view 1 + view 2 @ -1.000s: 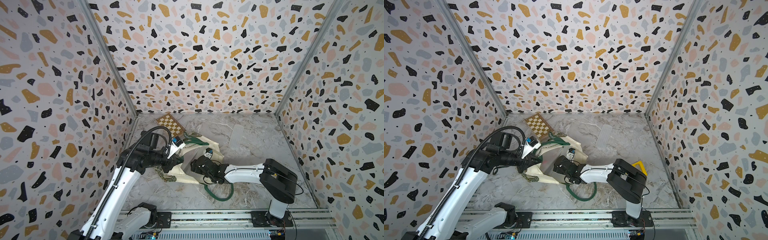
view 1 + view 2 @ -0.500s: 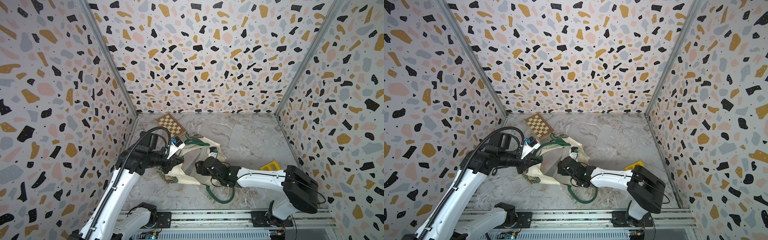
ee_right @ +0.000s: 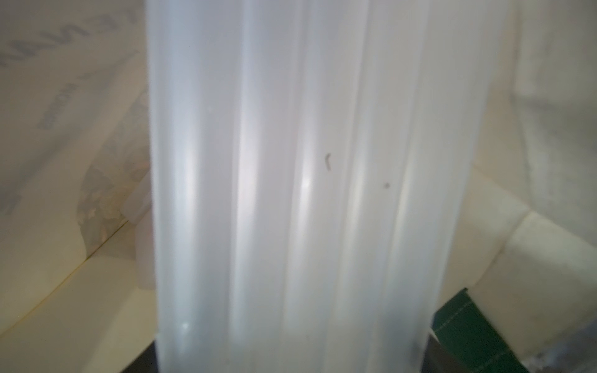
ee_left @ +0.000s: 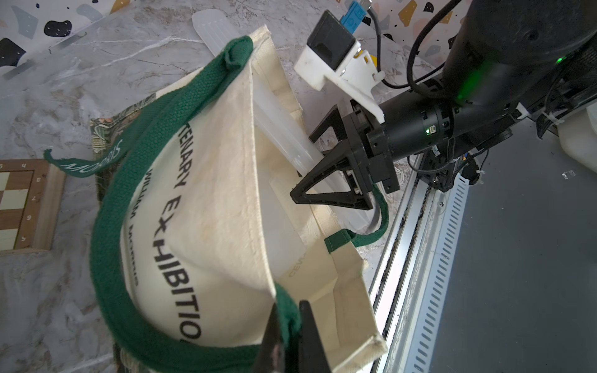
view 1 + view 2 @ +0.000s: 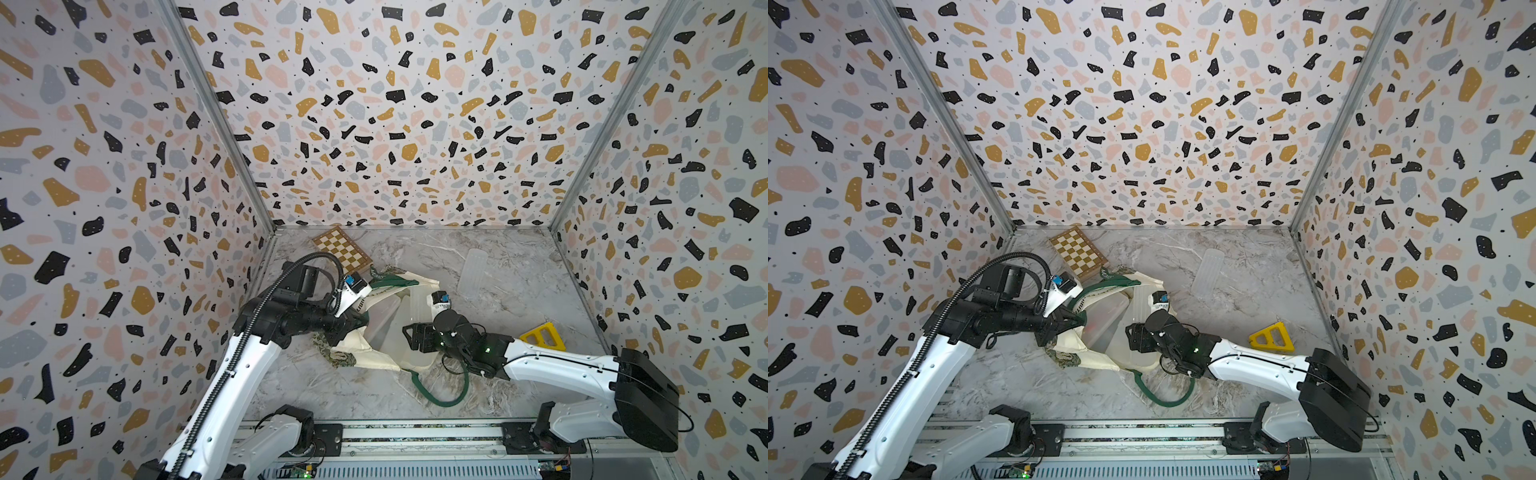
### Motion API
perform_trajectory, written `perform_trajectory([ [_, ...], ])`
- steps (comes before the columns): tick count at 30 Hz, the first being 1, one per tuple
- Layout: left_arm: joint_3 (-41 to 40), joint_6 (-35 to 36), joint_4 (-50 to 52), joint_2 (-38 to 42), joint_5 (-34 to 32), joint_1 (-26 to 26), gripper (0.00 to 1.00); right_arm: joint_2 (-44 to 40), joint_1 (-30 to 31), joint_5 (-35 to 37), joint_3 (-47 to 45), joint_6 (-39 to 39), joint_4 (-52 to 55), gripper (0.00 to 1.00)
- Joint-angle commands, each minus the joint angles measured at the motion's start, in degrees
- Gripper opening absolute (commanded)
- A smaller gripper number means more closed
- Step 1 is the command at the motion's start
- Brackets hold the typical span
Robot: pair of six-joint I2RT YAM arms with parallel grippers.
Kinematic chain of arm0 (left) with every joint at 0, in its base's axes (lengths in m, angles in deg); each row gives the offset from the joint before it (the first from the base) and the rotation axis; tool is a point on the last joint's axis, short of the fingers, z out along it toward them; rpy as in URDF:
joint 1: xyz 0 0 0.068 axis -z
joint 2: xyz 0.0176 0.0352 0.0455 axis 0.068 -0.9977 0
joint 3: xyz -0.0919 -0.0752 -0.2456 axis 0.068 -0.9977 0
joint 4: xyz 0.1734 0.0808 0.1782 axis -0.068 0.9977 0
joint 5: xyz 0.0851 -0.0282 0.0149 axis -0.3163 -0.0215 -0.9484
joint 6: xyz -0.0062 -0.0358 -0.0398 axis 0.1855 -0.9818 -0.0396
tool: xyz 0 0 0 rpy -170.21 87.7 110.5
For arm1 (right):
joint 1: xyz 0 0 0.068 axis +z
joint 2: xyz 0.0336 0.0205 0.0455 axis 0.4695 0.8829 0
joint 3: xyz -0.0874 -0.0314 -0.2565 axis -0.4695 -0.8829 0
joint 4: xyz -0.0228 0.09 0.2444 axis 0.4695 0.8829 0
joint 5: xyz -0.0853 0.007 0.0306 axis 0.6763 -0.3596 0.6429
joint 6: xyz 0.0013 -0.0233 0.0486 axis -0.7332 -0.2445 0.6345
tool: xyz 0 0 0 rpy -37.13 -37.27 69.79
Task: Take out the pencil case from the canvas bag
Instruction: Pick up the pencil case from the canvas bag, then place the pencil case at the center of the board.
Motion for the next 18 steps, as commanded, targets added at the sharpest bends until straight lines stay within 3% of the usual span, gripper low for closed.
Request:
perform_trajectory([
  [1,1.9,-0.5,-2.4,0.2,1.1,-0.2,0.00,-4.3,-1.2,0.8,-0.1,-2.2,-1.0,0.69],
  [18,1.1,-0.8,-3.0,1.0,0.1,-0.2,0.00,-14.4,-5.9,-3.4,-1.9,-3.3,1.9,0.68],
])
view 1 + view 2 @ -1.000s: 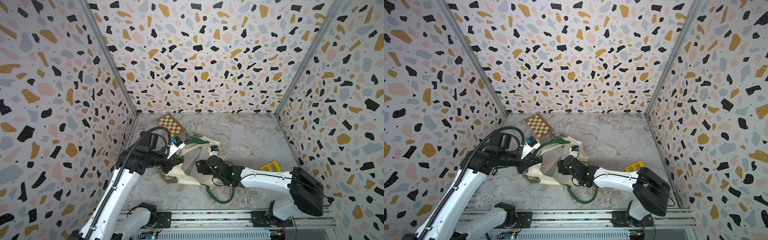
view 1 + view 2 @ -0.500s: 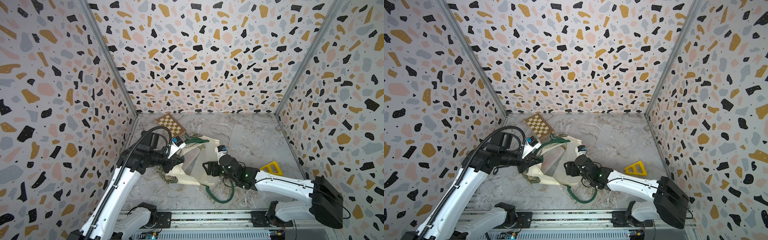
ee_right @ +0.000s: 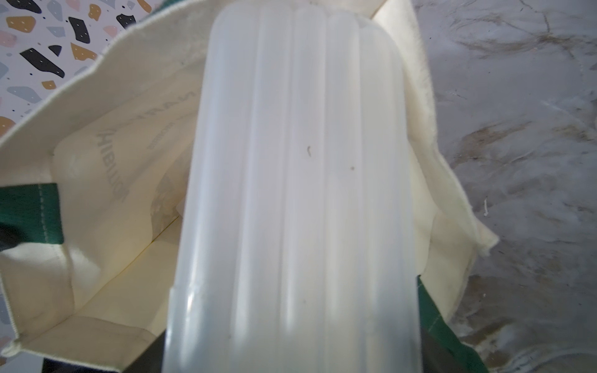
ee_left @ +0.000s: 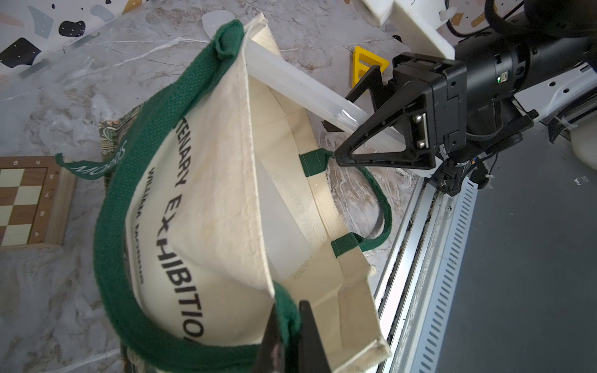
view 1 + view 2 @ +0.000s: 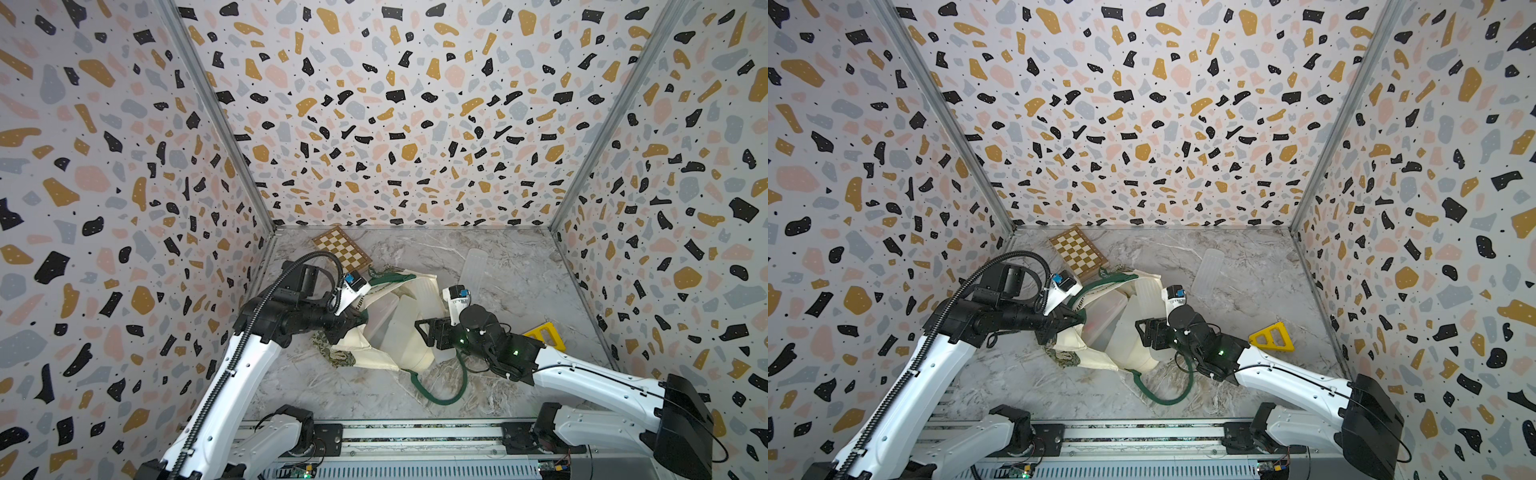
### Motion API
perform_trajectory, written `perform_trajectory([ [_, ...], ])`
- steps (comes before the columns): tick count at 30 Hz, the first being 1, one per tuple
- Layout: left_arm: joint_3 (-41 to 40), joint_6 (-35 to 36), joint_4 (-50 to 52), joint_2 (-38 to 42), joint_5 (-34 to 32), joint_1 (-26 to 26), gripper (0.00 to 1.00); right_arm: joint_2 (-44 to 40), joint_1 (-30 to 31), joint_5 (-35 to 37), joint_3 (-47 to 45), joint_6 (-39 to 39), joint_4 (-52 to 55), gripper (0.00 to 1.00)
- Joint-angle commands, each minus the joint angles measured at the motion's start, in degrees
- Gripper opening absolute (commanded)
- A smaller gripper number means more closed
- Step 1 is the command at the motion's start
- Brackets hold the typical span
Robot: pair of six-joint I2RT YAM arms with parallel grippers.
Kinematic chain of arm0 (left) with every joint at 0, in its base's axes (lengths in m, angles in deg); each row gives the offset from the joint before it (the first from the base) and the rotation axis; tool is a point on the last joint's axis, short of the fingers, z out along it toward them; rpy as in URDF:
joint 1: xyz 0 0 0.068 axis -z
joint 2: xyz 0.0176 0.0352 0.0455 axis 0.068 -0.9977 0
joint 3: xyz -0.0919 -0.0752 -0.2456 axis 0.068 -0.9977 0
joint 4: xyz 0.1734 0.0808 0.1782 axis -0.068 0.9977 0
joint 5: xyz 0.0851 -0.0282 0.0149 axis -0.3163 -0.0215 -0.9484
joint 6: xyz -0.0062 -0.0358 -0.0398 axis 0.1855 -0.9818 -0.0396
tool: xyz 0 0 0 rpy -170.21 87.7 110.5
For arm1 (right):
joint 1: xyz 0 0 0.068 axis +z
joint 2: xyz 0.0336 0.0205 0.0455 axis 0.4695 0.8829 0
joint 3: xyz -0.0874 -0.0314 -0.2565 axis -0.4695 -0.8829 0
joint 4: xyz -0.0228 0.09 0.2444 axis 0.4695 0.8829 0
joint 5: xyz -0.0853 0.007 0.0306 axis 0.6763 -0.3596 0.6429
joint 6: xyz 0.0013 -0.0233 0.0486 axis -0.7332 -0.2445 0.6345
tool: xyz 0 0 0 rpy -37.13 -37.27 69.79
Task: Take out the pencil case from the canvas bag
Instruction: Place the pencil case at the center of the board.
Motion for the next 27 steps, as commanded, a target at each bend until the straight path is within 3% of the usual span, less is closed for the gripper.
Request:
perform_trajectory([
  [1,1.0,0.1,-2.2,1.2,1.2,-0.2,0.00,-3.0,-2.4,1.2,0.6,-0.8,-1.2,0.68],
  [19,1.0,0.0,-1.9,1.9,0.9,-0.2,0.00,-4.5,-11.4,-4.0,4.5,-2.3,1.3,0.67],
  [27,0.6,4.0,1.3,2.1,-0.2,-0.2,0.00,-3.8,-16.7,-5.2,7.0,-3.7,4.4,0.67],
])
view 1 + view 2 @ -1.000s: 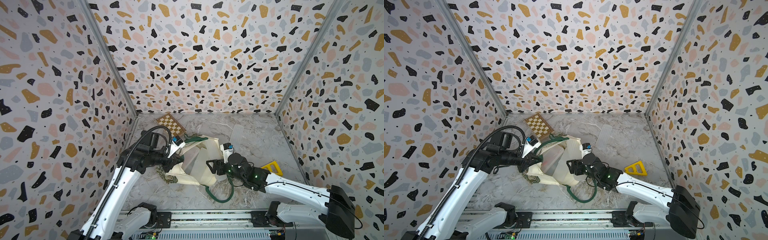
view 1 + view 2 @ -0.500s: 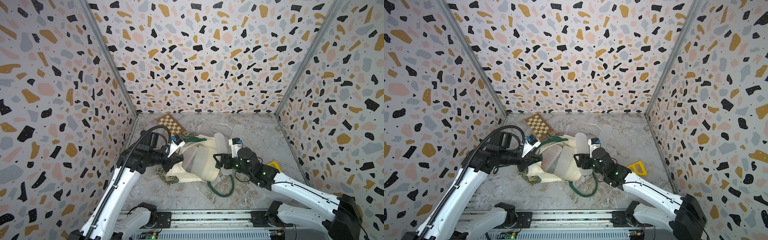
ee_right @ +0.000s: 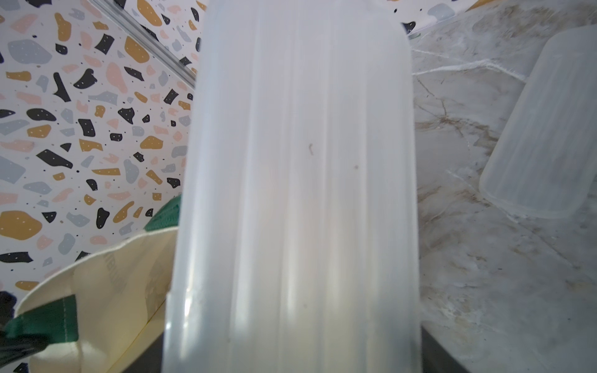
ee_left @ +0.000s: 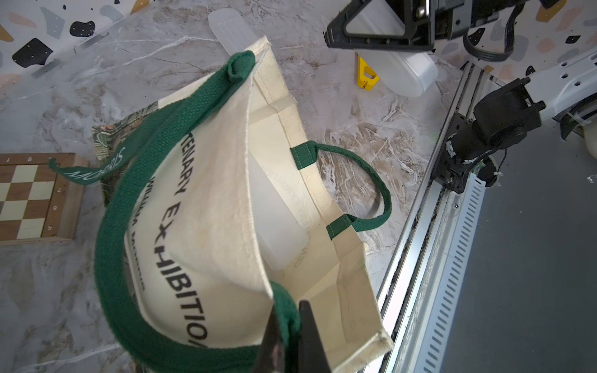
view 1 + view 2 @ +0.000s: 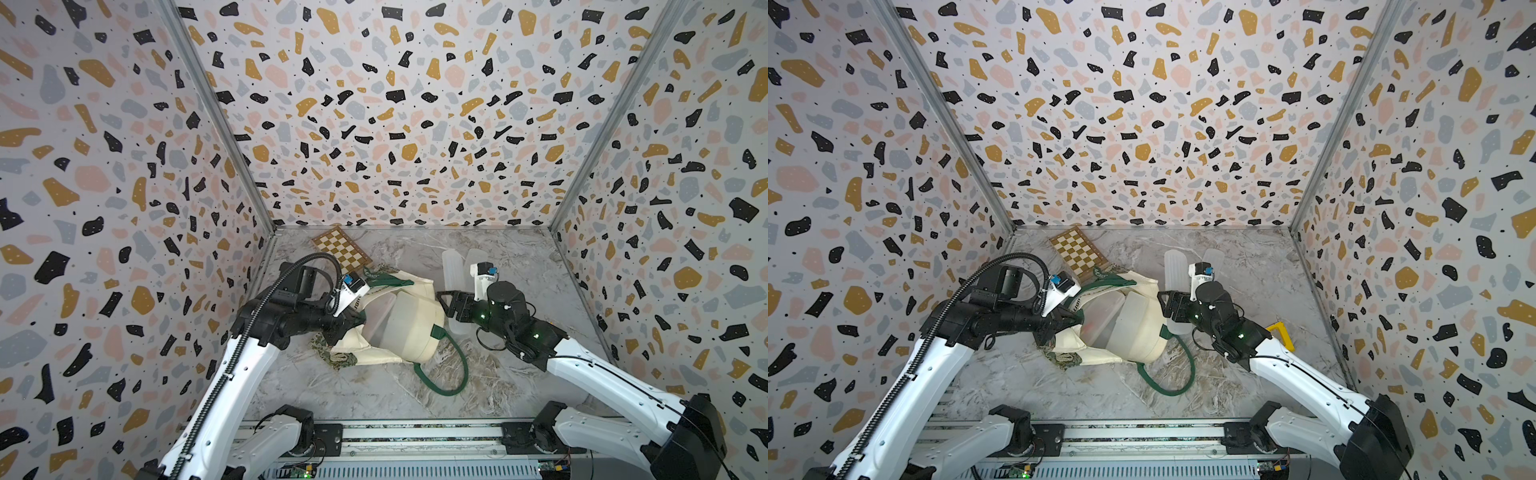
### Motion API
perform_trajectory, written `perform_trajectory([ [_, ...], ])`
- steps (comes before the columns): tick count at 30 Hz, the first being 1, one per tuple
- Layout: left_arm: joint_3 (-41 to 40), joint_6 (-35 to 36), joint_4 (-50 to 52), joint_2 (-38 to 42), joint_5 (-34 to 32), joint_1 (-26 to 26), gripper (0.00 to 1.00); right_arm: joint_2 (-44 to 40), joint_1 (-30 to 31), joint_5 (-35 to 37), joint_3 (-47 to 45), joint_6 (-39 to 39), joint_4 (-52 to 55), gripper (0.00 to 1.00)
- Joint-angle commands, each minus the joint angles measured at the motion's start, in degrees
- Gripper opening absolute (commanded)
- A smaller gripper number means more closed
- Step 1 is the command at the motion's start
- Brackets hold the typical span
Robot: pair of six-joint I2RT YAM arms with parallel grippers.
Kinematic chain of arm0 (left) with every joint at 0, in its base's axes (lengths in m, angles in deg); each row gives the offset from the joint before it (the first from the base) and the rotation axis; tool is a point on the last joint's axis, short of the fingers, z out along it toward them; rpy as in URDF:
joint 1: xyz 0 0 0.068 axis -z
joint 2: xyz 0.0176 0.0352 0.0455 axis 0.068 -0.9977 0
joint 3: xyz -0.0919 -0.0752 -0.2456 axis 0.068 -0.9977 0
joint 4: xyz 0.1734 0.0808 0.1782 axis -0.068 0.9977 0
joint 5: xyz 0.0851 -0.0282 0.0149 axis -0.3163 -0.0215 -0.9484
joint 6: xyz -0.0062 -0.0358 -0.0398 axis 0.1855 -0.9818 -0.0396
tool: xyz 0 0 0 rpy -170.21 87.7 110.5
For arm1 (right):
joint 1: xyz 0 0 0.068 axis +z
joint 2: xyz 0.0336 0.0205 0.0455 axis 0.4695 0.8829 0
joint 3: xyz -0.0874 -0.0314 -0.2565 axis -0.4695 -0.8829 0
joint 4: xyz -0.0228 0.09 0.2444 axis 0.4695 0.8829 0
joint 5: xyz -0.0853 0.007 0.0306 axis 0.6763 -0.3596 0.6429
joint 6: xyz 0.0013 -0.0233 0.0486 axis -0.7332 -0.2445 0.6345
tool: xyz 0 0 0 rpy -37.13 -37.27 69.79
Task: Take out the pencil case from the canvas bag
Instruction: Place the pencil case at the center of the board.
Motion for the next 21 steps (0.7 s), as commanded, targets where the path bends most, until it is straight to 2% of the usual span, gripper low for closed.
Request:
perform_trajectory([
  [1,0.1,3.1,0.4,1.1,1.0,-0.1,0.00,-0.5,-3.0,-0.9,3.3,-1.9,2.5,0.67],
  [11,-1.8,-1.5,-3.6,2.7,-4.1,-0.1,0.00,3.2,-14.3,-3.9,6.3,-5.0,6.7,0.67],
  [21,-3.7,-4.1,-5.1,3.1,-2.4,-0.1,0.00,9.1,-23.7,-3.9,10.2,-8.5,7.0,0.67],
])
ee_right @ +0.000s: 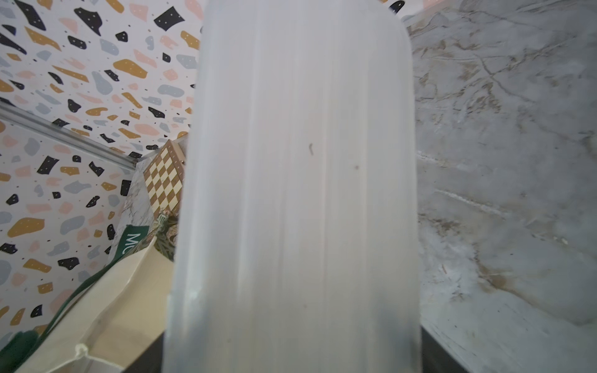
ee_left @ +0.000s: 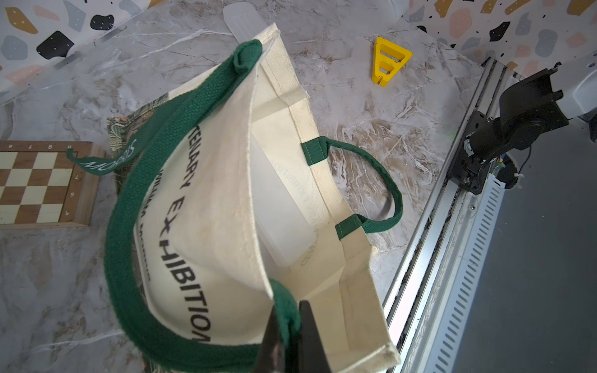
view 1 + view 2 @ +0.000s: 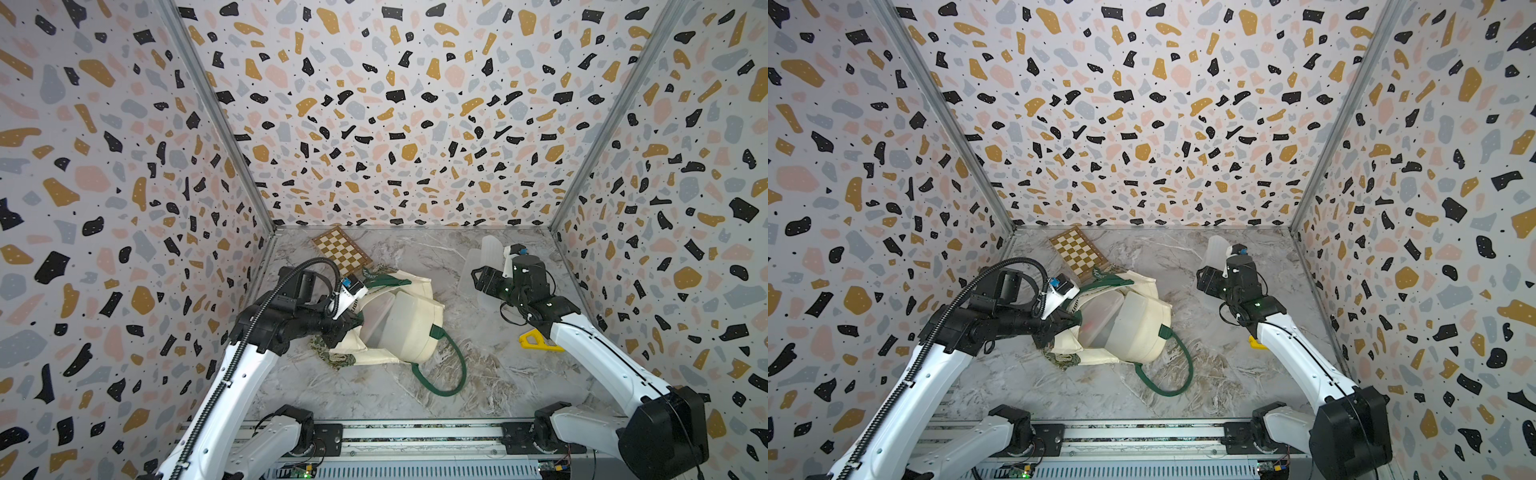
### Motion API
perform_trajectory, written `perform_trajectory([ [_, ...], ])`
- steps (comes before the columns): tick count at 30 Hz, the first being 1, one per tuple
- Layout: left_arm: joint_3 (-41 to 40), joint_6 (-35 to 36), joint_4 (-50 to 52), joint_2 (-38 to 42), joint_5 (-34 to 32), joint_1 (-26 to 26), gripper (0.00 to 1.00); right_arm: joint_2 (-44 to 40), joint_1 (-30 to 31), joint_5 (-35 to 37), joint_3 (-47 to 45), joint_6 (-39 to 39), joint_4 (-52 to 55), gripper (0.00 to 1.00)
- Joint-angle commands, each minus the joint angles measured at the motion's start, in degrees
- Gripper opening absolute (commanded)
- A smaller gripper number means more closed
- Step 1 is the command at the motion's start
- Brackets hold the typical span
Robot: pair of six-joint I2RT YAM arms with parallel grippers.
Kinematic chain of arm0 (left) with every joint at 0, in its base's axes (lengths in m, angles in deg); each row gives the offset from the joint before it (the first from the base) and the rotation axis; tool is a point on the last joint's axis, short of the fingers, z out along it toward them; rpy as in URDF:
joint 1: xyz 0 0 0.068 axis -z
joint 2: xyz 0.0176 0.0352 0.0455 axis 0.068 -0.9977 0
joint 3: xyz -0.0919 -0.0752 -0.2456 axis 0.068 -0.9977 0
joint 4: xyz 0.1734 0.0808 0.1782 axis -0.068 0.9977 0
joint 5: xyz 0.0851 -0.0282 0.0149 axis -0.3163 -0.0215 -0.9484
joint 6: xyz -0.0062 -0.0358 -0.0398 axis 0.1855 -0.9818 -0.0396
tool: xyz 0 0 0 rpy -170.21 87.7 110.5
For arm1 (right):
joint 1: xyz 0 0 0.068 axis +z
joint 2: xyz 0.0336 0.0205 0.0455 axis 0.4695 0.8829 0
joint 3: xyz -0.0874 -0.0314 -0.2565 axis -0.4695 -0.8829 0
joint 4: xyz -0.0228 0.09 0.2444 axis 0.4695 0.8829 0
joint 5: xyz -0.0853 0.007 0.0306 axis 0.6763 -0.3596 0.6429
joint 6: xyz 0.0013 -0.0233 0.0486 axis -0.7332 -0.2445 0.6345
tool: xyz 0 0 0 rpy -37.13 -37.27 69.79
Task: Take out the pencil case from the canvas bag
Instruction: Place the pencil case at the center of the board.
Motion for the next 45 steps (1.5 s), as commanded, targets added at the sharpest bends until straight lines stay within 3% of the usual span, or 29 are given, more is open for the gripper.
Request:
perform_trajectory([
  [1,-1.4,-1.3,-2.9,1.2,0.2,-0.1,0.00,1.3,-2.7,-0.2,3.7,-2.5,0.0,0.67],
  [21,0.2,-1.3,-3.2,-1.9,0.6,-0.1,0.00,20.3,-12.9,3.5,14.9,-7.4,-1.5,0.67],
  [45,-0.5,-0.5,-3.0,-2.6,0.7,-0.1,0.00,41.4,-17.1,6.6,29.5,-11.5,2.6,0.67],
])
